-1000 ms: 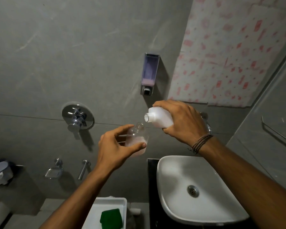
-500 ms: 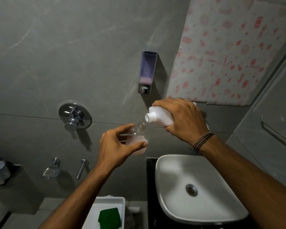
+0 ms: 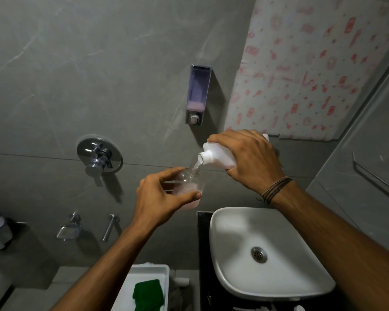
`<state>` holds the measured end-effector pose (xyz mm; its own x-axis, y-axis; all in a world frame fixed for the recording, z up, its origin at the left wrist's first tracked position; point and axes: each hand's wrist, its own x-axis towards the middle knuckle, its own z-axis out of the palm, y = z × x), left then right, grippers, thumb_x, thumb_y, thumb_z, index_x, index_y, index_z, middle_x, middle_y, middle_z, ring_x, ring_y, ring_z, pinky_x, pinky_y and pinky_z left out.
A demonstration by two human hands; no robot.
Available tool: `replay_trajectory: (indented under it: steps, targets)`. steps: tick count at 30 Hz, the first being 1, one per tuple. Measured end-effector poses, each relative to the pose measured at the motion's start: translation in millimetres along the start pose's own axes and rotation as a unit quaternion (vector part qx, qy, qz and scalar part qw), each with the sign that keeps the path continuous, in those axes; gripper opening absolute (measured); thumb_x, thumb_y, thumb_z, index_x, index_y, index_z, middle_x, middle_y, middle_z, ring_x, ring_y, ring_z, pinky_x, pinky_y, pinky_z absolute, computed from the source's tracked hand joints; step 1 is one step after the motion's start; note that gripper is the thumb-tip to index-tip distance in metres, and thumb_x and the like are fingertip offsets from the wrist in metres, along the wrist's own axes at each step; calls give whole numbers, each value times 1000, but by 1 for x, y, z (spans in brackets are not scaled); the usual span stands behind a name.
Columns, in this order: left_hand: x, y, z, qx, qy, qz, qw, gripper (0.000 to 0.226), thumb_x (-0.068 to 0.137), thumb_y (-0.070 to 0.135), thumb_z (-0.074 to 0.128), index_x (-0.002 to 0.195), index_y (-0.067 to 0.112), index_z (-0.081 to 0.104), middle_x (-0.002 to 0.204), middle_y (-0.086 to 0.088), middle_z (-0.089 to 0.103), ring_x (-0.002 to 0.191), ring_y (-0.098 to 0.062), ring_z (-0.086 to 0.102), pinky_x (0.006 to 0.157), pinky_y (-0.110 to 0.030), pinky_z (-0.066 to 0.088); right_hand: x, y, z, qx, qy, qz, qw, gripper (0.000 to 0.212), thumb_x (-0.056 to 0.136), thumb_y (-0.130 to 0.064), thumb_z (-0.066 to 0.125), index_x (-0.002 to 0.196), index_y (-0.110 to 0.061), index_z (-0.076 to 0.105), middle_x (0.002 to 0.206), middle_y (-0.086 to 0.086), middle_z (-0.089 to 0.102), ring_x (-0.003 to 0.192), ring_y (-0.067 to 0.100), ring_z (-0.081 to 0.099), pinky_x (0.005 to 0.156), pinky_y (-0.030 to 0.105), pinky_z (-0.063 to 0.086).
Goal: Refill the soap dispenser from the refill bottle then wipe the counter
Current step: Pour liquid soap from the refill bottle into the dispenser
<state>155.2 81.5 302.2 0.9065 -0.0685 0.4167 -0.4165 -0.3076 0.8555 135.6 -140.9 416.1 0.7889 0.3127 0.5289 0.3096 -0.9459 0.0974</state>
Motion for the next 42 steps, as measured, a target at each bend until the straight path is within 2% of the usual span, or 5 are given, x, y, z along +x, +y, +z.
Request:
replay_trajectory:
  steps: [4, 16, 23, 32, 42]
  targets:
    - [-1, 0, 1, 0, -7, 4, 1000, 82, 58, 52, 97, 132, 24, 74, 109, 16, 74, 93, 7, 70, 71, -6, 58, -1, 1, 1, -2, 6, 0, 1000, 65, 72, -29, 91, 132, -26, 65, 125, 0, 73, 112, 25, 68, 100, 49, 52]
    - [-2, 4, 1, -10, -13, 6, 1000, 85, 56, 56, 94, 131, 23, 74, 111, 12, 76, 95, 4, 71, 75, -13, 62, -5, 3, -1, -6, 19, -5, 1000, 65, 69, -24, 93, 128, -24, 67, 121, 2, 75, 109, 28, 70, 97, 52, 53]
    - [-2, 3, 2, -7, -10, 7, 1000, 82, 56, 52, 97, 130, 24, 75, 105, 18, 73, 92, 10, 69, 70, -6, 57, -5, 6, 0, -6, 30, -10, 999, 65, 66, -19, 95, 125, -23, 68, 117, 3, 76, 104, 29, 71, 93, 54, 54]
    - [-1, 0, 1, -6, -19, 13, 1000, 83, 57, 52, 96, 132, 22, 73, 114, 9, 76, 92, 8, 68, 70, -5, 57, -5, 3, -6, -19, 27, -5, 999, 64, 69, -17, 92, 127, -26, 68, 120, -2, 75, 109, 26, 69, 97, 49, 50]
    - [-2, -1, 1, -7, -16, 7, 1000, 79, 56, 51, 98, 128, 27, 76, 104, 21, 74, 87, 12, 71, 69, -7, 58, -5, 2, -9, -24, 28, -3, 999, 60, 71, -15, 90, 127, -25, 69, 119, 0, 75, 110, 28, 69, 98, 49, 48]
